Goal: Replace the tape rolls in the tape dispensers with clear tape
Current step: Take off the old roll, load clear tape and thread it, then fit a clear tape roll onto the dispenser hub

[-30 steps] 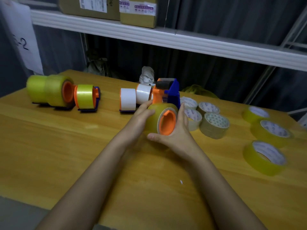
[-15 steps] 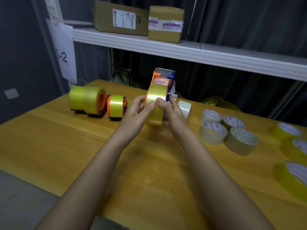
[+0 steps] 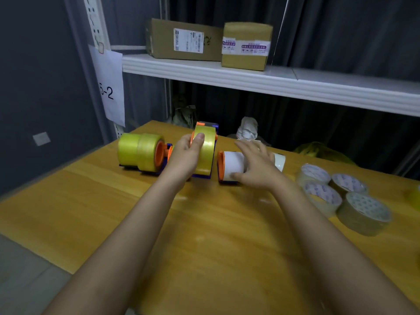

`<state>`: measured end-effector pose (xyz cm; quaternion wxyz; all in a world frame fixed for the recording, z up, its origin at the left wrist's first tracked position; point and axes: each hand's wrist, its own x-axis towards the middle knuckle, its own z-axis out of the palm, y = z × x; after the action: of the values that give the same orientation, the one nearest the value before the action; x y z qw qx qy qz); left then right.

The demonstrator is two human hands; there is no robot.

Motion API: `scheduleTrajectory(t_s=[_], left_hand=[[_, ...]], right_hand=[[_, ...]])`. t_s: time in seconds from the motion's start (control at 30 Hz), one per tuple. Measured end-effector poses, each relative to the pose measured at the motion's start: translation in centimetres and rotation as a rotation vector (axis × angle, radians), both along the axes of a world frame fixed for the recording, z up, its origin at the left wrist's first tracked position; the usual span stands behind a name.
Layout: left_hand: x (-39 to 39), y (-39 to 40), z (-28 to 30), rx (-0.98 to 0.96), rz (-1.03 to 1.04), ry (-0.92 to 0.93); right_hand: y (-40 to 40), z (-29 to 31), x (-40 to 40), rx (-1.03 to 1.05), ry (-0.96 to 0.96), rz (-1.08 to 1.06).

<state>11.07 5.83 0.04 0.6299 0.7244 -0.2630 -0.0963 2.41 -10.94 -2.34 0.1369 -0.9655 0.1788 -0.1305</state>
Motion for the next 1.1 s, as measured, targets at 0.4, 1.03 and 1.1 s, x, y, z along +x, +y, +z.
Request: scheduleTrajectory(t_s=[0.4,1.03,1.1], left_hand=[[2.9,-3.9,-2.4,0.107,0.034,0.19],[4.0,-6.4,-3.7,0.408,0.221,-0.072],[3.8,-6.6,-3.9,0.472,0.302,-0.254]], right_hand=[[-2.1,-2.1,3.8,-0.274,0.113,0.093],[-0.3,-1.9,-2.2,-0.025,-0.366,0.073],[0.1,-1.8,-2.8,-0.042,-0.377,0.046]])
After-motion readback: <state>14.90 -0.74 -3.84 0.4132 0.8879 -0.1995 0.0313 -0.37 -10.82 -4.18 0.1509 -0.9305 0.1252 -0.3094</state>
